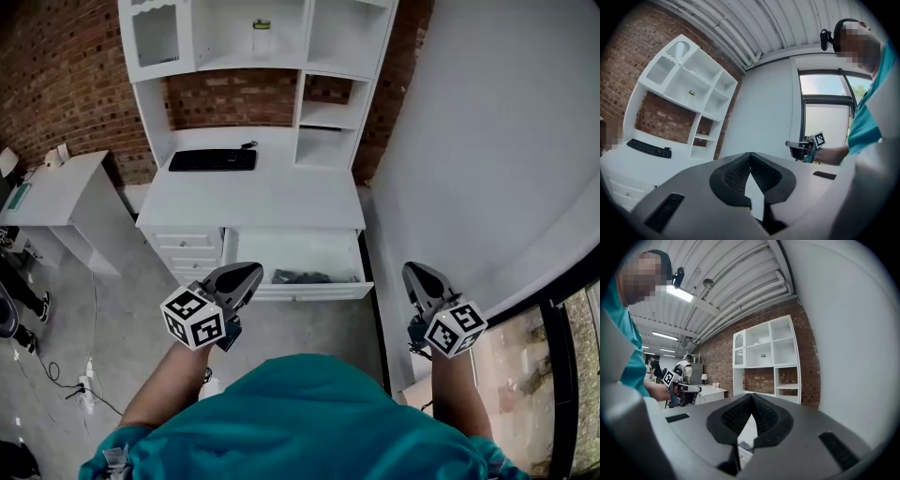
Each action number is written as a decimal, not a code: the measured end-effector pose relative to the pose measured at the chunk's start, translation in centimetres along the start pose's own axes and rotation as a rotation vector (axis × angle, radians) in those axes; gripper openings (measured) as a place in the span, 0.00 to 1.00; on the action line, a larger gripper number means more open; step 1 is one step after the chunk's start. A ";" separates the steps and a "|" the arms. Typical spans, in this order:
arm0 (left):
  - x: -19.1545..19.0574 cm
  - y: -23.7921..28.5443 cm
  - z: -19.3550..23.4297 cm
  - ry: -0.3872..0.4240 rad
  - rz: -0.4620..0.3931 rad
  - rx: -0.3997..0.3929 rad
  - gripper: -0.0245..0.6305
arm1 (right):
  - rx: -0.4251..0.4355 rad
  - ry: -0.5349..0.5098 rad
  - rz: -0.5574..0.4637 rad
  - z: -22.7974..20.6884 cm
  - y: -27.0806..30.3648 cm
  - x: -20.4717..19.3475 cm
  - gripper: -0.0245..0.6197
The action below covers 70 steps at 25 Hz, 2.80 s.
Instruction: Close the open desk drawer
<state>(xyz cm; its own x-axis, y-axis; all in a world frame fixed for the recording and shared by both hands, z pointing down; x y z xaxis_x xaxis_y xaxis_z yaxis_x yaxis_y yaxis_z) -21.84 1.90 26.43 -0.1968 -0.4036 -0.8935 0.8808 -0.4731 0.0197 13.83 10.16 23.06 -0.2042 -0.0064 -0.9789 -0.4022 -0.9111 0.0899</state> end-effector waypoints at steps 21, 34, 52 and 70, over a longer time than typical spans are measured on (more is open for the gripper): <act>2.8 11.0 13.6 -0.060 0.071 0.073 0.06 | 0.089 0.059 0.045 -10.6 17.2 -3.3 0.07; -4.0 17.4 10.1 -0.177 0.041 0.363 0.06 | 0.348 0.095 0.029 -20.6 20.5 -10.4 0.07; -23.8 12.2 15.8 -0.315 0.295 0.430 0.06 | 0.264 0.113 0.085 -15.7 20.6 -18.4 0.07; -35.5 15.3 19.6 -0.377 0.483 0.580 0.06 | 0.182 0.136 0.109 -17.3 16.5 -22.1 0.07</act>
<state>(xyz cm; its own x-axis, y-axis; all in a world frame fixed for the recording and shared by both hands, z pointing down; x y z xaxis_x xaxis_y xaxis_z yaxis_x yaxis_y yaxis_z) -9.80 -6.40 67.22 -0.0763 -0.8508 -0.5200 0.5648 -0.4666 0.6806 27.14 -11.87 43.01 -0.1381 -0.1673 -0.9762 -0.5408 -0.8130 0.2159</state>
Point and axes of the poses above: the fingertips, and each gripper's own axes: y forward along the fingers, z to its left, x out of its top, the point moved 6 cm from there along -y, backward along the fingers, and after that the axes turned 13 degrees about -y, right-handed, at the moved point
